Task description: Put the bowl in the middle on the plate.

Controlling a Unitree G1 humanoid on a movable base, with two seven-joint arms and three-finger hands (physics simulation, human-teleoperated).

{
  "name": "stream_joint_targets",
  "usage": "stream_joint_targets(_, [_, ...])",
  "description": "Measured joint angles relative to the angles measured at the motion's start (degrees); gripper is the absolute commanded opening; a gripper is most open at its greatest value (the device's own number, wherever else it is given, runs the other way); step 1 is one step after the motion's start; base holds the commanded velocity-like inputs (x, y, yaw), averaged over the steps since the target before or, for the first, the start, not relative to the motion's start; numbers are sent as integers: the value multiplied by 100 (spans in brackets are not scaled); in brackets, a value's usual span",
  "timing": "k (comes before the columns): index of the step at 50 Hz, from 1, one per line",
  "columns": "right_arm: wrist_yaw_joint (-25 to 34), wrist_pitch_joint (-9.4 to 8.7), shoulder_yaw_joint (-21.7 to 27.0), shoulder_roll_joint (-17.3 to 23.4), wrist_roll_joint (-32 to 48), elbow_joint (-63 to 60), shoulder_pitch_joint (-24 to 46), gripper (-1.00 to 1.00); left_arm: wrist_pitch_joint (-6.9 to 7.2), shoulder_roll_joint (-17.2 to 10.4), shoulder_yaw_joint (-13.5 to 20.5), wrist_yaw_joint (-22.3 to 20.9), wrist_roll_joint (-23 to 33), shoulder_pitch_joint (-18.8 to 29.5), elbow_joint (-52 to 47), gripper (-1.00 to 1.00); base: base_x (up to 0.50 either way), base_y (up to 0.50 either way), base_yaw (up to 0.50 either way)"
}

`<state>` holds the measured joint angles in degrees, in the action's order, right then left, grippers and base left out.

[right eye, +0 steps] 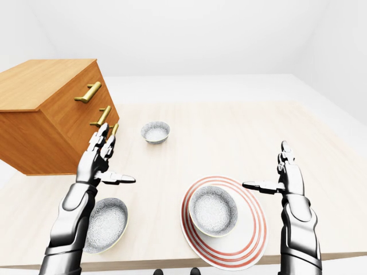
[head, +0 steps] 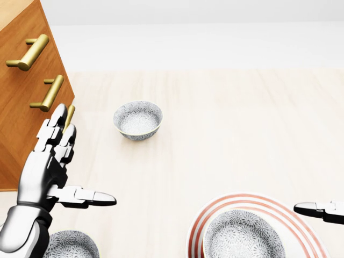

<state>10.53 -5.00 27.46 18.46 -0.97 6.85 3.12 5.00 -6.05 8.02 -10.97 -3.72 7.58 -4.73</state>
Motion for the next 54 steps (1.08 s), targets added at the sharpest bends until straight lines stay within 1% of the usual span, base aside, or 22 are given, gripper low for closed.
stream_joint_targets(12, [-28,0,123,82,-207,-110,74,100,0,13,-24,14,59,-56,-154,100,0,0,0])
stream_joint_targets(21, [-153,0,291,255,-536,41,207,100,0,-2,151,276,-128,36,-283,100,0,0,0])
stream_joint_targets(31, [-435,0,473,570,-884,434,383,100,0,-94,303,627,-359,117,-306,100,0,0,0])
stream_joint_targets(39, [-658,0,574,826,-1085,786,499,100,0,-133,352,781,-391,133,-364,100,0,0,0])
stream_joint_targets(43, [-786,47,619,963,-1177,1024,572,100,0,-151,378,846,-383,151,-316,100,0,0,0])
stream_joint_targets(47, [-920,90,668,1126,-1289,1276,659,100,0,-168,405,927,-377,169,-298,100,0,0,0])
stream_joint_targets(48, [-949,63,699,1195,-1349,1340,693,100,0,-173,411,949,-379,180,-303,100,0,0,0])
stream_joint_targets(50, [-1001,9,772,1379,-1469,1485,776,100,0,-191,420,994,-377,216,-322,100,0,0,0])
stream_joint_targets(54, [-1060,0,890,1882,-1751,1926,1031,100,0,-264,462,1094,-396,375,-366,100,0,0,0])
